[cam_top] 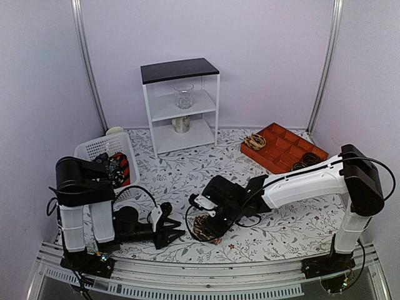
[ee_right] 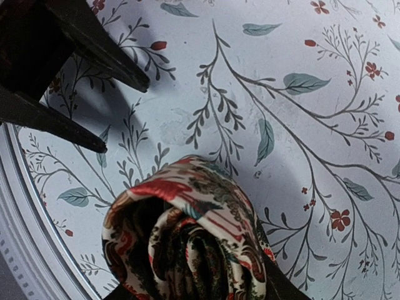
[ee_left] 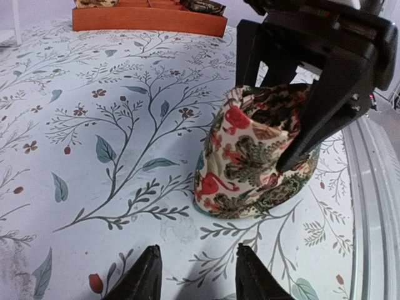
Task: Roll the ties
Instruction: Pick up the tie from the center of the board.
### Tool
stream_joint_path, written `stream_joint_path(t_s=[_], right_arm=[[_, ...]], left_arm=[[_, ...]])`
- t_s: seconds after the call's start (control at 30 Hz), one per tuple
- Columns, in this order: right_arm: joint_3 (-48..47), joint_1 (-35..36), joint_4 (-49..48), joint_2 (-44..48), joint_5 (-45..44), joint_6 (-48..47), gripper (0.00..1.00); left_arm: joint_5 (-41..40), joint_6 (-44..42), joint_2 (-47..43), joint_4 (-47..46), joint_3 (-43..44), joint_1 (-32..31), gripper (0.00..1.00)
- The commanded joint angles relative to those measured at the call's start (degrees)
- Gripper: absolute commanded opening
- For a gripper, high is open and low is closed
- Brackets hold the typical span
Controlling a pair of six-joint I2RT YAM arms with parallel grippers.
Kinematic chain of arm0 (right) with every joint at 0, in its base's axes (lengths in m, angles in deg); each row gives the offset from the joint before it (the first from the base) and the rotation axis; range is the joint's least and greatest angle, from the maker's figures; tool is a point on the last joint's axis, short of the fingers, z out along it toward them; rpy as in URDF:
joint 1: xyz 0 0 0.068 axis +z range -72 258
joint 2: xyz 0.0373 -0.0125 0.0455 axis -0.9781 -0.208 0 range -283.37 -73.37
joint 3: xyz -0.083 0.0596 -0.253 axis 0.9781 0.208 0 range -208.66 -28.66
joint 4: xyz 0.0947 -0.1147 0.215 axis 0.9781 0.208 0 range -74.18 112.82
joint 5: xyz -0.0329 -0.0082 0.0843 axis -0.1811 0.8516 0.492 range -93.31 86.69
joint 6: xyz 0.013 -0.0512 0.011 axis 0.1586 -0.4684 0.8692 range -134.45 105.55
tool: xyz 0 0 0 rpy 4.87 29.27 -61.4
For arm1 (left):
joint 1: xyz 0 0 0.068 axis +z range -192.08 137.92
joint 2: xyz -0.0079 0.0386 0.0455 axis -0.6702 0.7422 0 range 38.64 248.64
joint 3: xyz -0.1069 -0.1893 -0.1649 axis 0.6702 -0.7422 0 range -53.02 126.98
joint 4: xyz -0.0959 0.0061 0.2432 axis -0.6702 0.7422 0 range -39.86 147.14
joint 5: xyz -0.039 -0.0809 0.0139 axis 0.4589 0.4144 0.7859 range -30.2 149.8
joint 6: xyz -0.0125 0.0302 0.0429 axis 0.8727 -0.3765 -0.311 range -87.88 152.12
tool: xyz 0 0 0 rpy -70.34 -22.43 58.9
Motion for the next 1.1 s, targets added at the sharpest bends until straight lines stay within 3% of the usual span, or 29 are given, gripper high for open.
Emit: stream_joint_path(t_s=[0.0,0.23,0.37,0.8,1.07], right_arm=[[-3.57,-0.23,7.15,-2.67,-1.1,9.59,0.5],[-4.45,-0.17,6.04,-5.7,-1.41,10.56,0.67],[-4.57,-0.25,5.55,-6.66,-0.9,10.83,0.69],[-3.75,-1.62,6.5,-3.35,-3.52,11.84,0.32],[-0.71,-7.51,6.84,1.86,-3.86,11.88,0.27]], left_arm=[[-0.92,0.55,-1.36,-14.68,-0.61,0.6,0.41],[-0.86,0.62,-2.03,-14.68,-0.91,0.56,0.4],[-1.0,0.65,-2.08,-14.68,-1.13,0.6,0.4],[-1.42,0.86,-4.49,-14.68,-1.44,0.46,0.39],[-3.9,3.03,-7.04,-13.68,-2.49,0.55,0.42]])
